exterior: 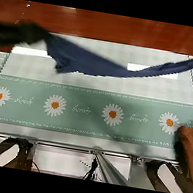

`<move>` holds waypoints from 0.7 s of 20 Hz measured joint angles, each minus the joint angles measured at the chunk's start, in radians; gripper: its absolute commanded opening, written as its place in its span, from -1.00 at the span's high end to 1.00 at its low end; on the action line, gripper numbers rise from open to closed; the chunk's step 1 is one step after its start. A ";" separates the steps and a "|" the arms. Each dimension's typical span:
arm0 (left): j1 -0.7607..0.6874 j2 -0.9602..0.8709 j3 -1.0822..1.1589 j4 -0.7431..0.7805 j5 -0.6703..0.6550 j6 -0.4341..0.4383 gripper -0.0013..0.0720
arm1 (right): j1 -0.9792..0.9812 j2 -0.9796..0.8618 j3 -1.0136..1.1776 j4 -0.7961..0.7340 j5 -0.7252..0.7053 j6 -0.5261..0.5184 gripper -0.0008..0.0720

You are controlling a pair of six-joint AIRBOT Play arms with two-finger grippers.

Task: Fold the shirts.

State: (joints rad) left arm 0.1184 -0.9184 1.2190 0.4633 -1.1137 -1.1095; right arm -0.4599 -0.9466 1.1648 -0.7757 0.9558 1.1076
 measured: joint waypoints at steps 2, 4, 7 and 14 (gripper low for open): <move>0.046 0.068 0.172 0.013 0.013 0.000 0.90 | 0.000 0.123 0.056 0.001 -0.032 0.023 0.90; 0.093 0.115 0.334 0.048 0.025 0.000 0.90 | 0.000 0.220 0.119 -0.023 -0.068 0.082 0.90; 0.146 0.165 0.523 0.126 0.035 0.000 0.90 | 0.000 0.317 0.215 -0.093 -0.086 0.206 0.90; 0.182 0.270 0.684 0.342 0.033 -0.042 0.90 | 0.000 0.377 0.424 -0.182 0.004 0.378 0.90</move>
State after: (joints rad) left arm 0.3008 -0.6483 1.9034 0.8055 -1.0805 -1.1515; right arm -0.4599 -0.5701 1.5887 -0.9581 0.9600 1.4853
